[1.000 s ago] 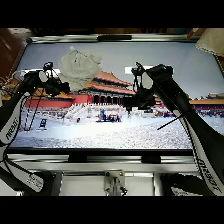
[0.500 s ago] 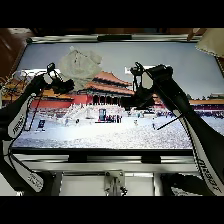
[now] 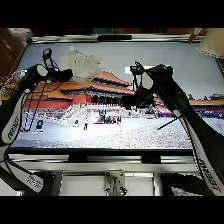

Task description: Fold the shirts.

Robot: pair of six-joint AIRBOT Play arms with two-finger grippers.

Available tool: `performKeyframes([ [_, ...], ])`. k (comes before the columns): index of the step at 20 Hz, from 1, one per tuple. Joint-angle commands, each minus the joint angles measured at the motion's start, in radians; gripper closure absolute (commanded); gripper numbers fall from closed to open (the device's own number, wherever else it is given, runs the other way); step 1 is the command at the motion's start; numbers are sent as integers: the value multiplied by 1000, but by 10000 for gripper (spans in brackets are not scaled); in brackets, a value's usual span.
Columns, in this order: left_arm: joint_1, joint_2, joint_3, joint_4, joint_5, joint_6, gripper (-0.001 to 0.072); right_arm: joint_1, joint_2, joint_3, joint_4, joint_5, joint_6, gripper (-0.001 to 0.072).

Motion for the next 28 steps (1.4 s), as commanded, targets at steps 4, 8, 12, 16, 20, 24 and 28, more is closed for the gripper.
performKeyframes([
  [4, -94, 312, 23, 2, 59, 123, 676, 1, 42, 1, -80, 28, -72, 162],
  [8, -242, 605, 23, 1, 130, 161, 676, 1, 238, 2, -337, 83, -63, 161],
  [12, -388, 831, 23, 1, 134, 166, 675, 1, 513, 2, -571, 74, -53, 162],
  [16, -424, 901, 22, 2, -71, 158, 675, 1, 693, 2, -550, 60, -38, 161],
  [20, -422, 887, -35, 224, -315, 60, 675, 1, 702, -48, -404, 108, 14, 161],
  [24, -422, 887, -193, 370, -364, 26, 675, 1, 671, -378, -67, 103, 18, 161],
  [28, -415, 887, -349, 388, -364, 8, 674, 1, 613, -700, 298, 55, -58, 161],
])
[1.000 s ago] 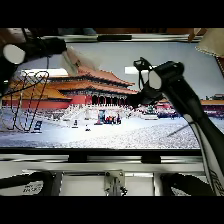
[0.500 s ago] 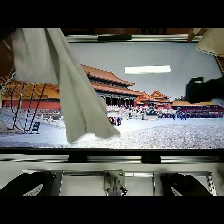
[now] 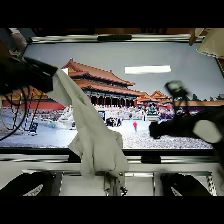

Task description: Fold the shirts.

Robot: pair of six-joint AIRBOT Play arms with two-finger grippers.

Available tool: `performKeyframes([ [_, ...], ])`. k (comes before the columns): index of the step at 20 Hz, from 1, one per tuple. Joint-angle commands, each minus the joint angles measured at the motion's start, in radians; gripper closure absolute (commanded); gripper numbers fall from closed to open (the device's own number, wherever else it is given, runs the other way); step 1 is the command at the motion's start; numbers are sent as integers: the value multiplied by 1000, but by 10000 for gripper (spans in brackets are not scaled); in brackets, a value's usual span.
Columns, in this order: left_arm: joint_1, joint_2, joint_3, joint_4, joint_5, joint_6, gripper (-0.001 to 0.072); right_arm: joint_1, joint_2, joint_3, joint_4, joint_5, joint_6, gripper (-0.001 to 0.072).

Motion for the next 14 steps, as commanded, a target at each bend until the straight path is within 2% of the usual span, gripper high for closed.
performKeyframes([
  [1, 8, 1, -124, 50, -26, -27, 674, 4, -40, -253, 373, -61, -73, 160],
  [3, 16, 1, -160, 51, -23, -27, 674, 52, -63, -335, 399, -182, -80, 48],
  [5, 30, 1, -180, 50, -19, -27, 674, 124, -130, -366, 415, -305, -80, 48],
  [8, 42, 2, -183, 50, -17, -27, 674, 195, -280, -365, 422, -378, -92, 48],
  [12, 42, 2, -183, 50, -17, -27, 673, 196, -425, -365, 574, -445, -197, 51],
  [13, 42, 2, -183, 50, -14, -27, 673, 196, -442, -365, 608, -451, -214, 152],
  [14, 42, 2, -183, 50, -7, -28, 674, 196, -449, -363, 620, -450, -216, 501],
])
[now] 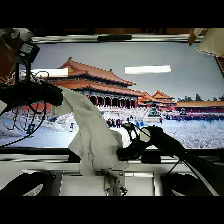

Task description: Fold the shirts.

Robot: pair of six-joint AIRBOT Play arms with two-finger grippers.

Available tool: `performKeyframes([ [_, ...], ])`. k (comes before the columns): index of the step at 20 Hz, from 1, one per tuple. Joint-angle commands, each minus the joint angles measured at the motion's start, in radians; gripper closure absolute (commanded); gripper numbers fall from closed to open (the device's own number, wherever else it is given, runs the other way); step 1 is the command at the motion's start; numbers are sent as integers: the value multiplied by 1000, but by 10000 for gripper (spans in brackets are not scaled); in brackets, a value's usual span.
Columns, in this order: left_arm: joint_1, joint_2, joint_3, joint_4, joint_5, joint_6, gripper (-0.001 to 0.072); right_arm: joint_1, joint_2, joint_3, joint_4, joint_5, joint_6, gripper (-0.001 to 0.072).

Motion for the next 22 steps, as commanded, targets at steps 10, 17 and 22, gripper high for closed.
performKeyframes([
  [10, 96, 7, 280, -1, 536, -221, 673, -283, 211, 652, -676, 251, -12, 638],
  [17, 79, 53, 534, -13, 540, -251, 673, -394, 393, 1092, -679, -129, -79, 638],
  [22, 79, 18, 441, -6, 45, -127, 673, -394, 329, 1075, -709, 383, -80, 638],
])
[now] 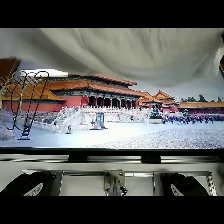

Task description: Fold the shirts.

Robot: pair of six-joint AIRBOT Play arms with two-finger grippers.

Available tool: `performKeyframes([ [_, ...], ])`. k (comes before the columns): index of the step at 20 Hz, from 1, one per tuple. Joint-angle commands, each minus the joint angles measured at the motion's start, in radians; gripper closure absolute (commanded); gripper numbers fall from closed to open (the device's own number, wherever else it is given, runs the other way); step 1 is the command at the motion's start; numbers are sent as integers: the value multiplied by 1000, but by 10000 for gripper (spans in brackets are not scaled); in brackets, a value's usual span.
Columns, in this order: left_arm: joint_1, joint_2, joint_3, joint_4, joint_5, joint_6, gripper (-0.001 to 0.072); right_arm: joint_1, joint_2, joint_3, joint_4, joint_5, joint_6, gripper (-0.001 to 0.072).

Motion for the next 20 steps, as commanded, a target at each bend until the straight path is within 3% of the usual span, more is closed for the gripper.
performKeyframes([
  [1, 1, -14, -101, 3, -284, 51, 673, -6, -58, -7, -30, 341, -10, 638],
  [3, 0, -15, -240, 3, -281, 51, 673, -6, -106, -77, -29, 362, -23, 637],
  [7, 0, -15, -505, -1, -213, 39, 673, -6, -233, -244, -63, 181, -16, 638],
  [10, 0, -15, -638, -2, -194, -10, 672, -6, -389, -310, -61, 94, 40, 637],
  [14, 0, -15, -700, -37, -191, -12, 672, -6, -615, -311, 6, 82, 151, 627],
  [15, 0, -15, -701, -46, -190, -12, 672, -6, -647, -311, 38, 80, 154, 570],
  [16, 0, -15, -700, -47, -190, -11, 672, -6, -665, -311, 71, 86, 145, 257],
  [17, 0, -14, -700, -46, -191, -9, 672, -6, -665, -310, 105, 89, 119, 72],
  [20, 0, -13, -700, -46, -191, 2, 672, -6, -624, -251, 150, 220, 26, 66],
])
